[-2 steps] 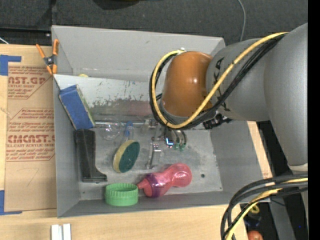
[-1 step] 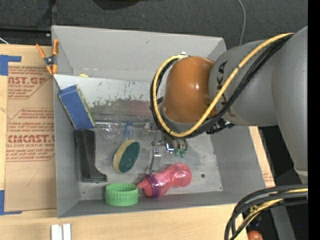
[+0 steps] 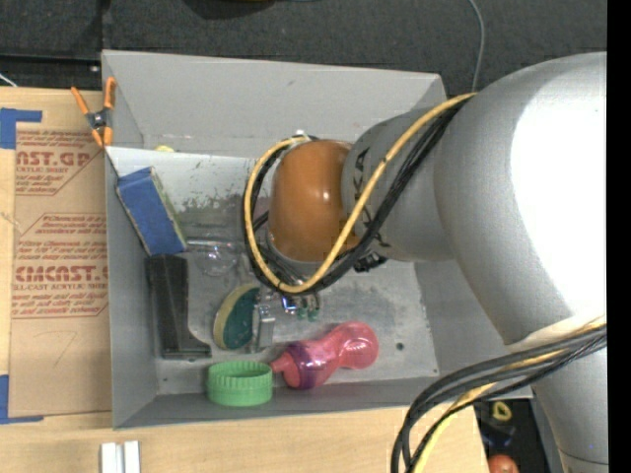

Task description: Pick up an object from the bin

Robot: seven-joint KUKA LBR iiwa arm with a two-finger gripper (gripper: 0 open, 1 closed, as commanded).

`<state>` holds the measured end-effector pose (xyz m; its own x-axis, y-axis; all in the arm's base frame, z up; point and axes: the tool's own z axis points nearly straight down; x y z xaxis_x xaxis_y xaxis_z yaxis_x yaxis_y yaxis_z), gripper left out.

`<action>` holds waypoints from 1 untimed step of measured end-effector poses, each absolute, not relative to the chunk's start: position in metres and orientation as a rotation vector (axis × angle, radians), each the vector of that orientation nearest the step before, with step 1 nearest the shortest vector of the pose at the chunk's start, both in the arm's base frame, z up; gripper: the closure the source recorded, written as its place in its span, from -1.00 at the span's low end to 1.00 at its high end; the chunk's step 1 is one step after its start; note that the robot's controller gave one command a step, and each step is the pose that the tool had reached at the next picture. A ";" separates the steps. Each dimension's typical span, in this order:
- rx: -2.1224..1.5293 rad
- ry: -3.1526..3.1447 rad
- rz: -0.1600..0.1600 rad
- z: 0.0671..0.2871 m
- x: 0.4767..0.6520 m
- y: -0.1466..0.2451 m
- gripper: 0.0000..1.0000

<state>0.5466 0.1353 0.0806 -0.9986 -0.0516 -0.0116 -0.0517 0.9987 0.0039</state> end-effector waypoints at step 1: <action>-0.089 3.115 0.009 0.090 0.520 0.152 -1.00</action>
Offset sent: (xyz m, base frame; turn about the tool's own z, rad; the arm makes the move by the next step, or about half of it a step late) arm -0.0018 0.0187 0.1442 -0.0418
